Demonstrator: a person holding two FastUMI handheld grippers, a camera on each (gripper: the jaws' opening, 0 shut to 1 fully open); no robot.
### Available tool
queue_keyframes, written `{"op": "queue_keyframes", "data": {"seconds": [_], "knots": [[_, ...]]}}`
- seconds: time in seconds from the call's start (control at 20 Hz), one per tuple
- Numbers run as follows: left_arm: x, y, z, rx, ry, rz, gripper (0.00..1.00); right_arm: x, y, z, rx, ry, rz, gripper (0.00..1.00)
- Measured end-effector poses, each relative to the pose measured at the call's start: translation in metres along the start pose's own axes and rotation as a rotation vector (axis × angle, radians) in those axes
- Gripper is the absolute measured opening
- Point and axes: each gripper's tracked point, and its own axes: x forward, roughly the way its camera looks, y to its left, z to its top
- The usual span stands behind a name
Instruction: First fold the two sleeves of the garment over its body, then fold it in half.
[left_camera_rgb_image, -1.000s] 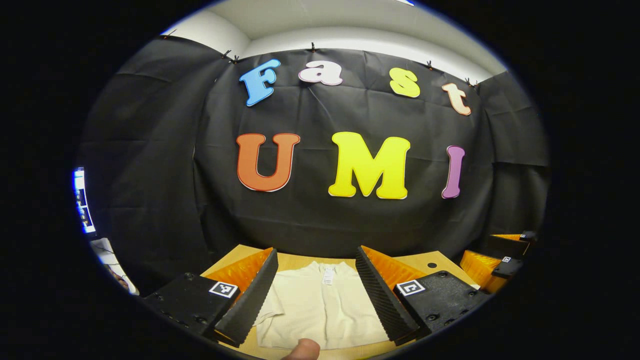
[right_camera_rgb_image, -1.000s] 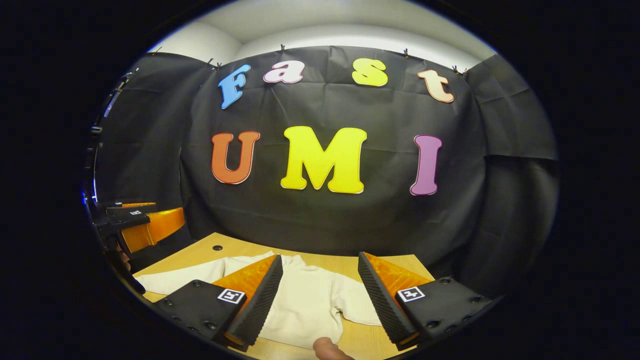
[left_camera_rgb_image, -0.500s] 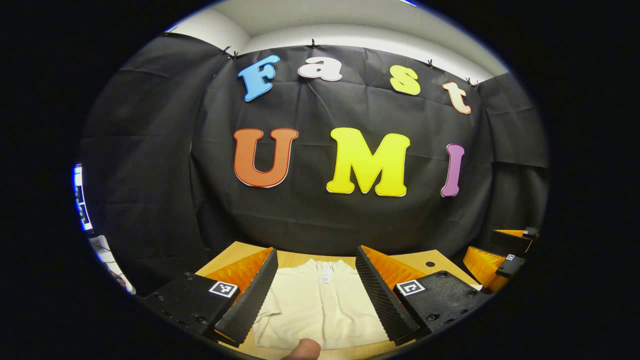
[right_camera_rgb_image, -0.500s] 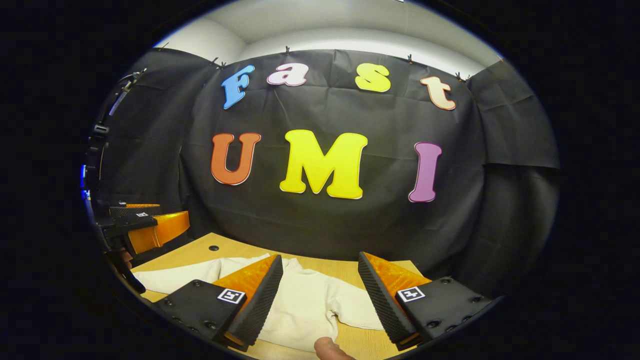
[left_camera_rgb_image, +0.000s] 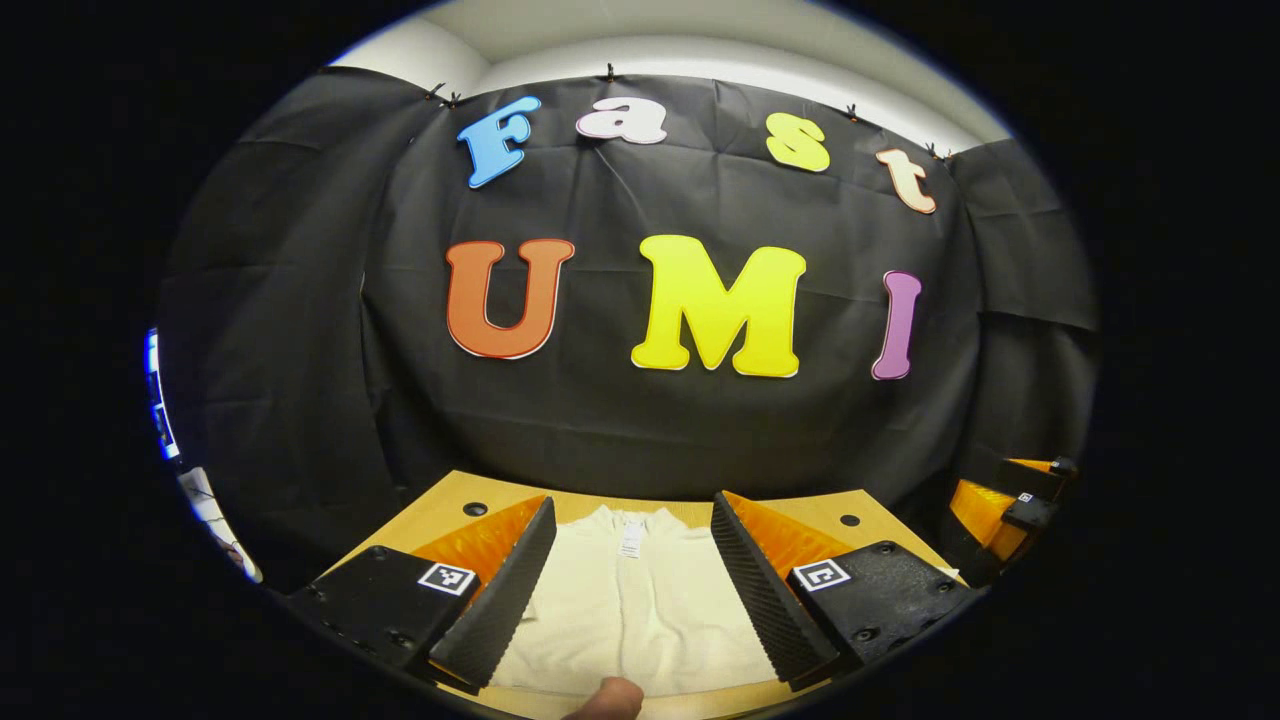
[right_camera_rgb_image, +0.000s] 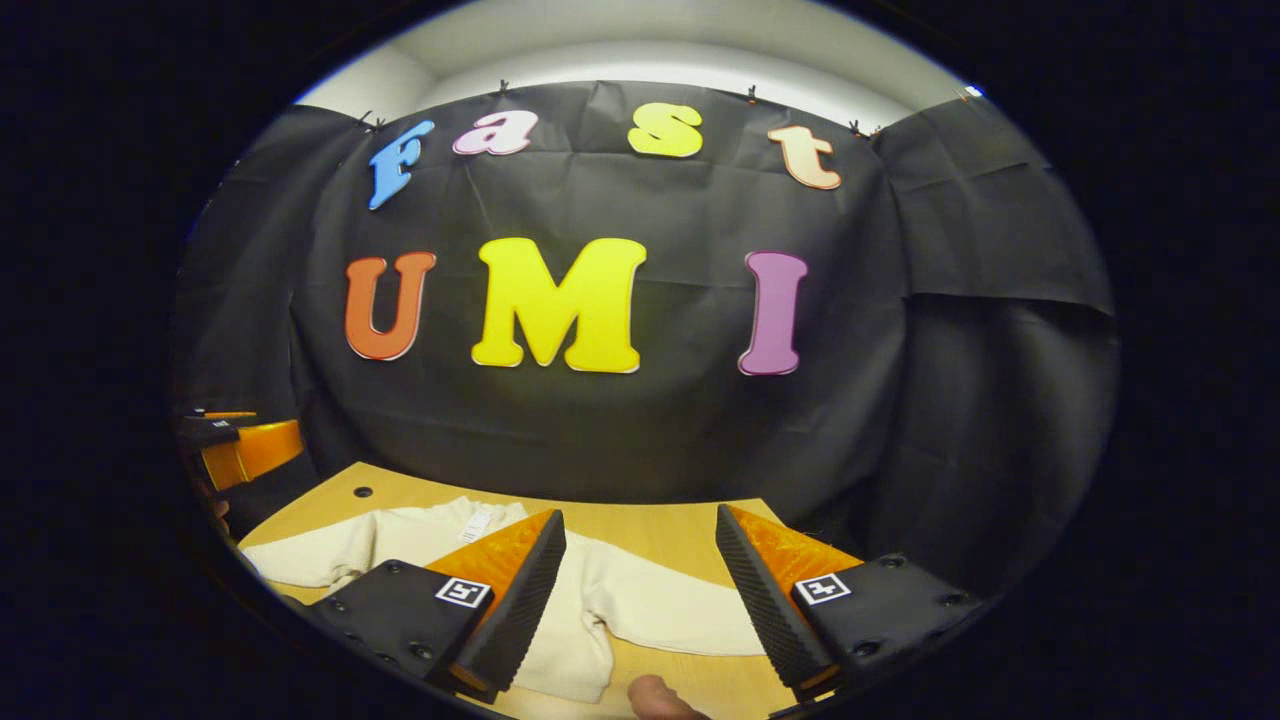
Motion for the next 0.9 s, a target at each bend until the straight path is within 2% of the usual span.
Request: {"op": "queue_keyframes", "data": {"seconds": [0.25,0.45,0.6,0.8,0.9], "knots": [[-0.004,-0.041,0.000,-0.011,-0.004,0.008,0.99,0.030,-0.095,-0.057,0.025,0.095,-0.110,0.94],[-0.015,-0.069,-0.001,0.019,-0.005,0.052,0.99,0.049,-0.175,-0.121,0.039,0.198,-0.196,0.94],[-0.020,-0.085,-0.011,-0.019,0.041,0.097,0.99,0.061,-0.232,-0.173,0.056,0.283,-0.266,0.95],[-0.029,-0.092,-0.004,-0.025,0.025,0.160,0.99,0.076,-0.285,-0.233,0.100,0.415,-0.333,0.93],[-0.033,-0.097,0.000,-0.018,0.015,0.165,0.99,0.081,-0.298,-0.262,0.136,0.493,-0.361,0.95]]}}
